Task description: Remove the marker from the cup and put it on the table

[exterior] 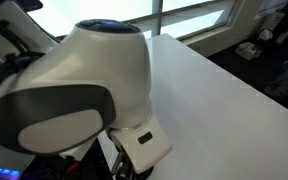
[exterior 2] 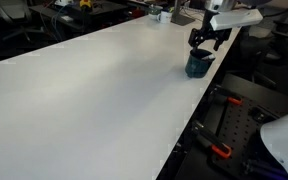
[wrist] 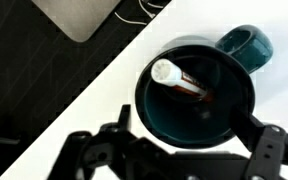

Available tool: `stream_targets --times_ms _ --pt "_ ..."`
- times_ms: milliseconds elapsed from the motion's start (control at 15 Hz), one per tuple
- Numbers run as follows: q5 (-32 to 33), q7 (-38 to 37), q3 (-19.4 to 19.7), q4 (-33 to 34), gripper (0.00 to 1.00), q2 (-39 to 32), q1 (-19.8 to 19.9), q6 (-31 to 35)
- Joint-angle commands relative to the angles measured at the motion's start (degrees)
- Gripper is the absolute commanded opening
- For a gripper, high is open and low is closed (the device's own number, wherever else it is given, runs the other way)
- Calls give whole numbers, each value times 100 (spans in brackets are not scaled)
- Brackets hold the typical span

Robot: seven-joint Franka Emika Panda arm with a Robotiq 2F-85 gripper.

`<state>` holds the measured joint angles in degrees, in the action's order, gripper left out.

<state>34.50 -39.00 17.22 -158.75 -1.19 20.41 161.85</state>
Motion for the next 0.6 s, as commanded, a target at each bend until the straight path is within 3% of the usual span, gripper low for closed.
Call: stream_targets --times_ms 0,133,200,267,533 --pt "-618 586 -22 -74 100 424 -199 -556" --pt "-874 821 -56 -73 100 537 -225 -806" --pt "-942 882 -71 -68 82 581 -218 -916" --pt "-991 936 -80 -65 72 611 -207 -1018" --pt "-990 988 -80 -61 57 676 -130 -1275"
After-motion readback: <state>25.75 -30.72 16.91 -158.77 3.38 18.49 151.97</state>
